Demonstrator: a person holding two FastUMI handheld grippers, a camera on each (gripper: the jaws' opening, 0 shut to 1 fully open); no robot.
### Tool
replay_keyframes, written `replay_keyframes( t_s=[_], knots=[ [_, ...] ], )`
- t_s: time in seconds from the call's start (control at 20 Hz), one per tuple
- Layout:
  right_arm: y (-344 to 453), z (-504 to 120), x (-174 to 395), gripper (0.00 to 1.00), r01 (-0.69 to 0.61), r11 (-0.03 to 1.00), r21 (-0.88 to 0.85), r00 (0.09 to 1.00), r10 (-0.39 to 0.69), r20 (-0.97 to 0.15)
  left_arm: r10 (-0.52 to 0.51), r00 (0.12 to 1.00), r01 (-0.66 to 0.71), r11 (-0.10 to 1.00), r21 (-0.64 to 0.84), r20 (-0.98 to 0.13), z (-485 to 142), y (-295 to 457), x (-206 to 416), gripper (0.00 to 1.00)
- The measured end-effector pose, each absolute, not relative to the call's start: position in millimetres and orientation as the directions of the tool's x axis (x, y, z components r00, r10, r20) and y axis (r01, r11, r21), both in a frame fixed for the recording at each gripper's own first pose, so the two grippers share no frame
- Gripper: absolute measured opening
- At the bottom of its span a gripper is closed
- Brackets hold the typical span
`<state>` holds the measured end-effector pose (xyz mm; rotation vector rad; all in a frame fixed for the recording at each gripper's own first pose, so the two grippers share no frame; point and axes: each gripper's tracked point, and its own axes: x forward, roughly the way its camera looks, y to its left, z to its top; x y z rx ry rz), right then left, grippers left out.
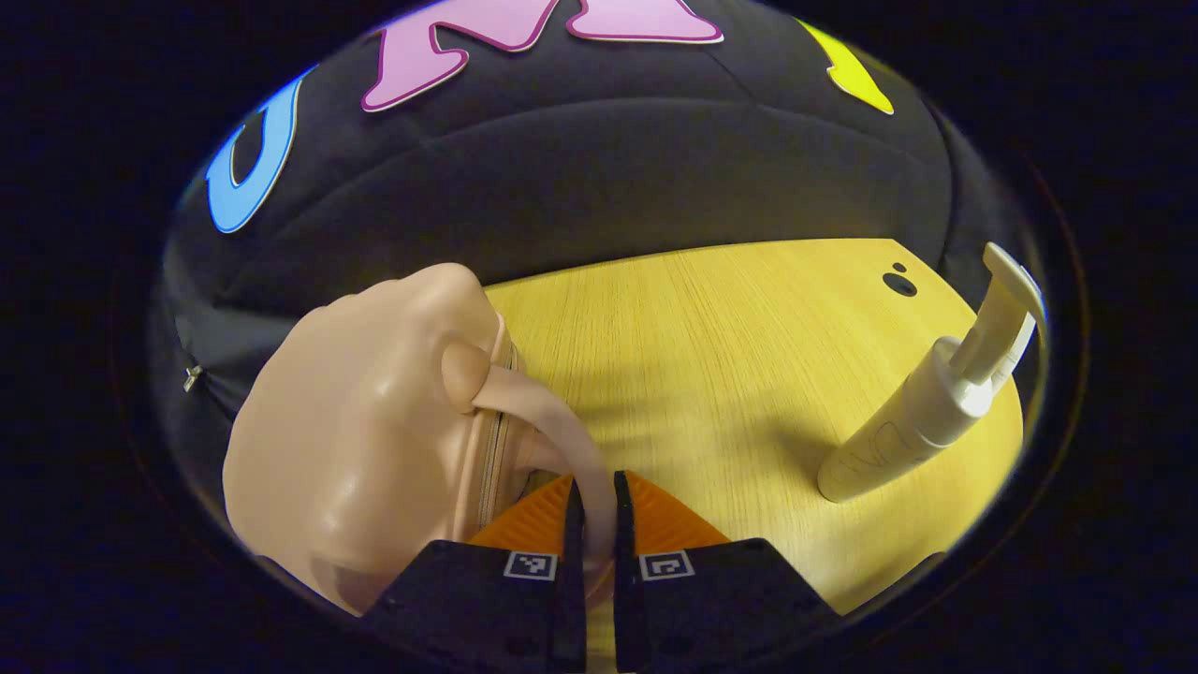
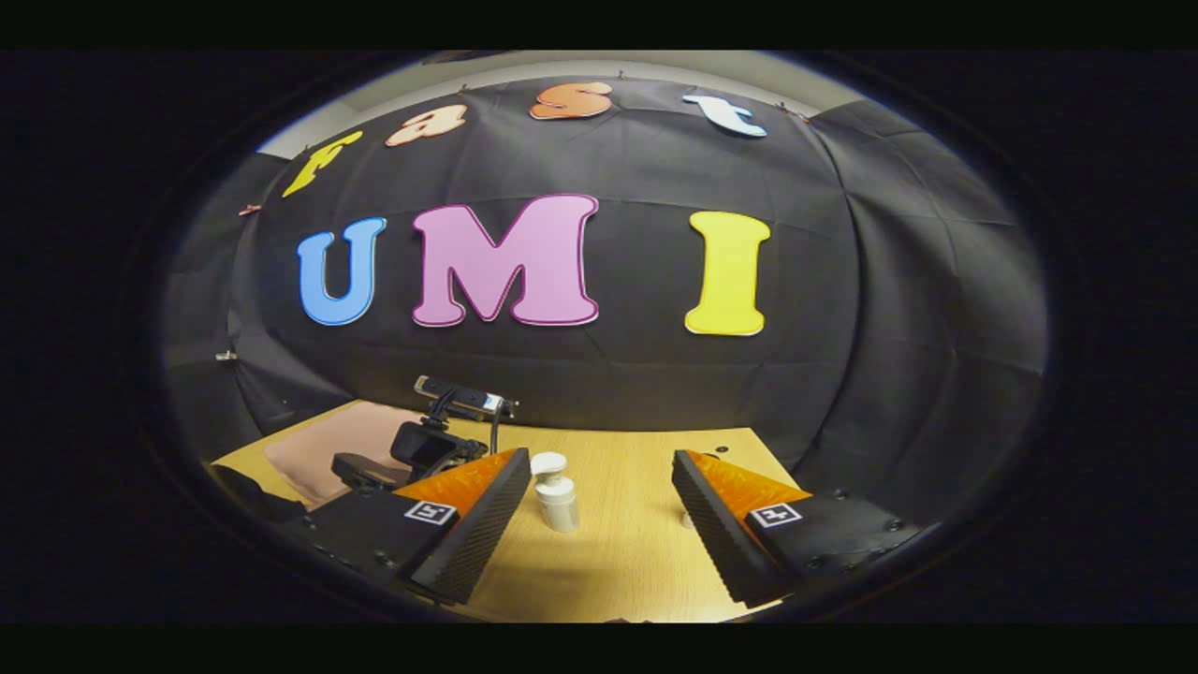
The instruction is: First open the suitcase, pack the skin care products into it, and then close the suitcase.
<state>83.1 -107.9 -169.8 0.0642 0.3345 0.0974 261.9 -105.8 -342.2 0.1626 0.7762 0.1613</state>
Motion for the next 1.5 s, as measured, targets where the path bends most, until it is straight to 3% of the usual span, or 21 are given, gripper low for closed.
replay_keyframes(
  t_s=[0.15,0.4,0.75,0.95,1.25,1.5],
  knots=[
    [-104,-162,85,0.97,-0.097,0.992,0.079,0.948,0.116,-0.296,0.106,0.728,-0.087,0.994,0.062,-0.678,-305,-114,260,0.13],
    [-95,-151,93,0.97,-0.105,0.991,0.085,0.957,0.124,-0.261,0.107,0.739,-0.145,0.989,-0.003,-0.665,-217,-90,251,0.12],
    [-69,-136,104,0.94,-0.132,0.987,0.093,0.965,0.149,-0.217,0.177,0.775,-0.195,0.980,0.037,-0.606,-90,38,228,0.12],
    [-49,-128,98,0.95,-0.166,0.982,0.085,0.961,0.181,-0.211,0.339,0.757,-0.251,0.940,0.230,-0.558,-46,158,201,0.12],
    [-33,-134,84,0.96,-0.173,0.983,0.052,0.952,0.181,-0.246,0.528,0.702,-0.364,0.843,0.397,-0.478,-87,338,190,0.11],
    [-29,-155,79,0.96,-0.145,0.989,-0.004,0.948,0.137,-0.288,0.566,0.606,-0.406,0.824,0.395,-0.559,-200,440,198,0.11]
  ],
)
